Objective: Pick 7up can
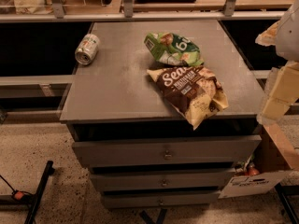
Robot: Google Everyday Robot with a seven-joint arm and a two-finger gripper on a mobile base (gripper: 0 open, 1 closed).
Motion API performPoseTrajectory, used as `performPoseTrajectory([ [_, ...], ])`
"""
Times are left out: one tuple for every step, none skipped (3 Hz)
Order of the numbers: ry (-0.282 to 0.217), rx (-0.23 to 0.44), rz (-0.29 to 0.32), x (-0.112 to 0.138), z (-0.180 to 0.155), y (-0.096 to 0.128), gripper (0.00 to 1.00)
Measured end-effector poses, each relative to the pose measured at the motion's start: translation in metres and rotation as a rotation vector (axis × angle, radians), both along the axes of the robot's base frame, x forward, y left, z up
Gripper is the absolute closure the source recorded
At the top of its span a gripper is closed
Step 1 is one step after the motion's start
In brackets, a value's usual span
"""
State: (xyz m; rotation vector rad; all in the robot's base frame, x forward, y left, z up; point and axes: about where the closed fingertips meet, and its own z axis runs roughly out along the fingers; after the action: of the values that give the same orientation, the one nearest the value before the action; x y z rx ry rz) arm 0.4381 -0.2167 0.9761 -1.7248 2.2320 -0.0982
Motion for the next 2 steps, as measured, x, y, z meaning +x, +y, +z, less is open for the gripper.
performPoseTrajectory([
  [0.0, 0.0, 0.0, 0.0, 0.0, 0.0, 0.0],
  [-0.042, -0.047, 0.077, 0.021, -0.003, 0.02, 0.0],
])
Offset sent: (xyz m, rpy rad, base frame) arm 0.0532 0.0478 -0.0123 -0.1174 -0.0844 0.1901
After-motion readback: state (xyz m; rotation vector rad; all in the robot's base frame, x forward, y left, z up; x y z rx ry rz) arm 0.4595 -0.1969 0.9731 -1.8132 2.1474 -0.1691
